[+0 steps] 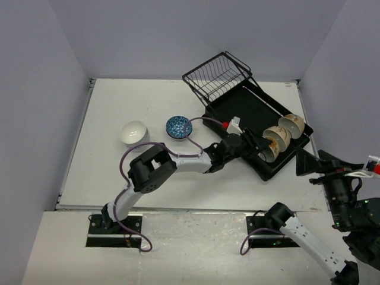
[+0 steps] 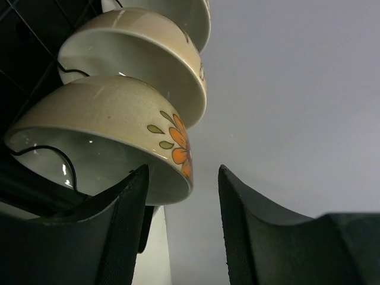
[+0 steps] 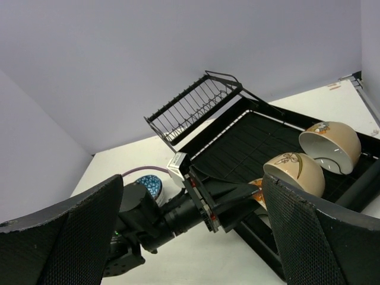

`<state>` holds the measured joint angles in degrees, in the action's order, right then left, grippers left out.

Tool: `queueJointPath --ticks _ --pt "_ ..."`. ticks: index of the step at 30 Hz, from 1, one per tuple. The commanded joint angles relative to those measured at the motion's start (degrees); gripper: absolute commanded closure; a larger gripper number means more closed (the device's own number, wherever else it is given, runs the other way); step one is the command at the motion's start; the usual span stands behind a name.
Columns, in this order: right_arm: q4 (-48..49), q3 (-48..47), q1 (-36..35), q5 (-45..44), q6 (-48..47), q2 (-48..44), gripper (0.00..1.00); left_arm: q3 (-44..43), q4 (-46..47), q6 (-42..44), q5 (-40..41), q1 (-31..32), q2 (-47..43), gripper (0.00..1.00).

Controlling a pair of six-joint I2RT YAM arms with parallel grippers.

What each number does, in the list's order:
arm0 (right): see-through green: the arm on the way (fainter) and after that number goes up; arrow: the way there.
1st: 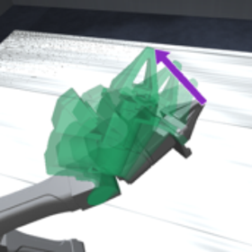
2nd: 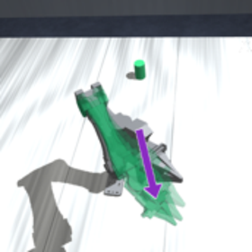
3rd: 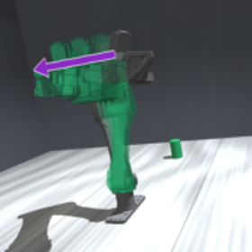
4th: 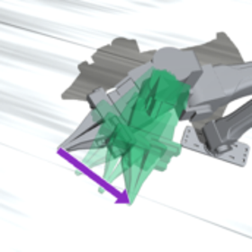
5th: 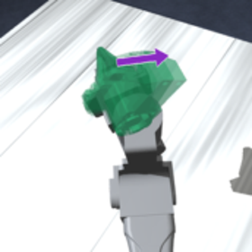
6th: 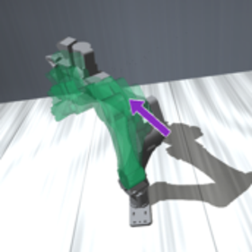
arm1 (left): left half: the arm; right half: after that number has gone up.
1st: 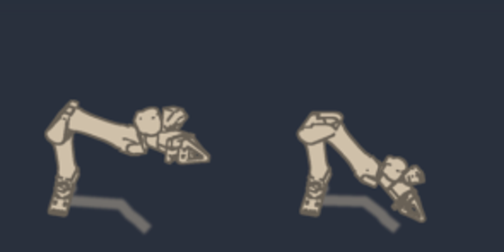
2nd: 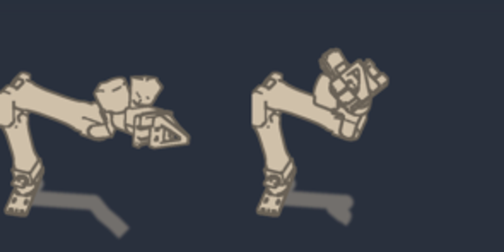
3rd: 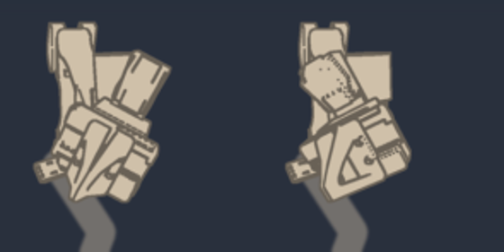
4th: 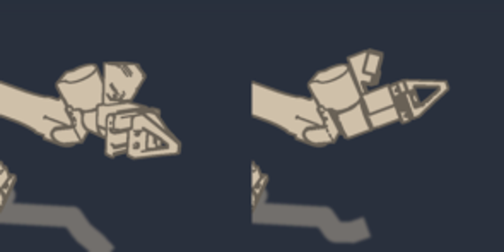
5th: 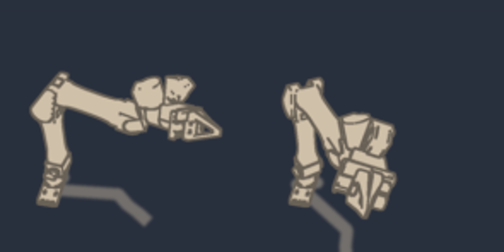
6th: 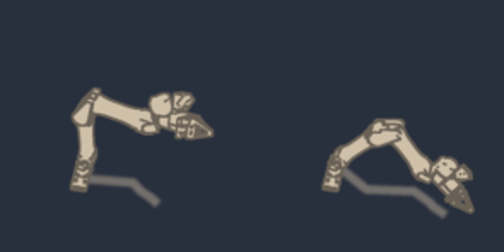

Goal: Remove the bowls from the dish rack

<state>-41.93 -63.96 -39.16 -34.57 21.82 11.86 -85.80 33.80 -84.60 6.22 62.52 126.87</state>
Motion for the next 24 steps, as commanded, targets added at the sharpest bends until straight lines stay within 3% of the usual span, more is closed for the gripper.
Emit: queueJointPath --ticks 1,10,11,16,20,24 --pt "0.98 0.15 -0.13 1.34 -0.91 -0.17 0.01 -2.79 3.64 -0.13 1.34 -0.73 1.53 0.49" --pt "1.41 0.51 -0.13 2.22 -0.99 -0.43 0.01 -5.69 4.61 -0.92 -0.06 -1.17 4.79 0.62" --pt "1.41 0.59 -0.13 2.31 -1.08 -0.43 0.01 -6.30 4.69 -1.09 -0.15 -1.17 4.97 0.69" --pt "1.41 0.51 -0.13 2.84 -1.17 -0.87 0.01 -7.63 5.05 -1.71 -0.86 -1.17 5.93 0.81" --pt "1.33 0.60 -0.13 2.49 -1.26 -1.57 0.01 -7.54 5.05 -1.97 -0.94 -1.17 5.76 1.00" --pt "1.42 0.51 -0.13 2.40 -1.35 -1.84 0.01 -5.78 6.54 -2.50 -1.03 -1.09 4.79 1.00"
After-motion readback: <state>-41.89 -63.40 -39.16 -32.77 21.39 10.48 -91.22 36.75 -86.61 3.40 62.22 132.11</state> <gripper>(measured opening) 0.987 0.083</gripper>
